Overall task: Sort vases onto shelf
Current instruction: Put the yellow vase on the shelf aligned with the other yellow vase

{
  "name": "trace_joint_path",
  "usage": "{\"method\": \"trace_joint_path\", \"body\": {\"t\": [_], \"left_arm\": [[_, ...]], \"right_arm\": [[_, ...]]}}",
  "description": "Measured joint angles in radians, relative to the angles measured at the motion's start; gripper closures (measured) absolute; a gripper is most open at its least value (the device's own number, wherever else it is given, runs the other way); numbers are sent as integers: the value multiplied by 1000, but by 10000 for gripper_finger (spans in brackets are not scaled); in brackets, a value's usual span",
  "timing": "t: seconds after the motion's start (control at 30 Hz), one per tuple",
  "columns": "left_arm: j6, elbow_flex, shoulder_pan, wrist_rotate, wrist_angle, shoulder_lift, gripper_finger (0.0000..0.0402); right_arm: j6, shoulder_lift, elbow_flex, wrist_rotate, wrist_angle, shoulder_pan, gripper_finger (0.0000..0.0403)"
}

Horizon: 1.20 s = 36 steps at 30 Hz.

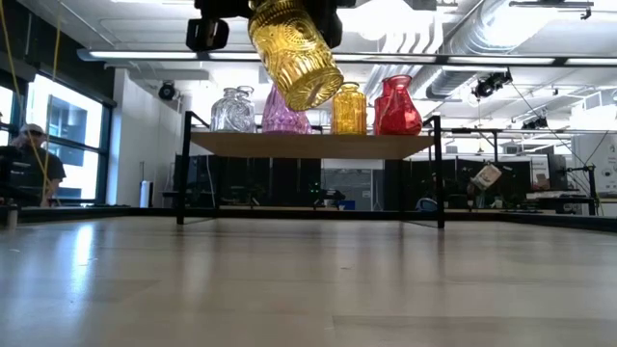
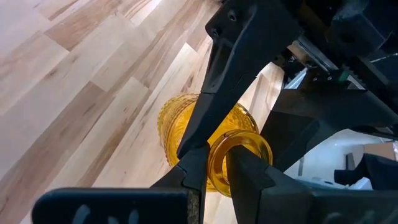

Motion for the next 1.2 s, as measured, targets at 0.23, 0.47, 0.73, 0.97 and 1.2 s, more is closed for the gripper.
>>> {"method": "trace_joint_path", "body": {"t": [0.23,0.47,0.73,0.97,1.2], "left_arm": [[35,0,1,22,1,0,366],[50,0,1,34,7,0,329],[16,0,6,38,9,-2,316],[8,0,6,37,23,-13,330],[8,-2,35,46,32,-39,331]], "right_arm": [[3,0,0,3,-4,1,276],[10,0,0,-5,-6,1,276],[18,-5,1,-13,-31,-7,276],[15,-22,2,-24,-50,-18,275],[14,-25,4,-34,-40,-28,275]]}}
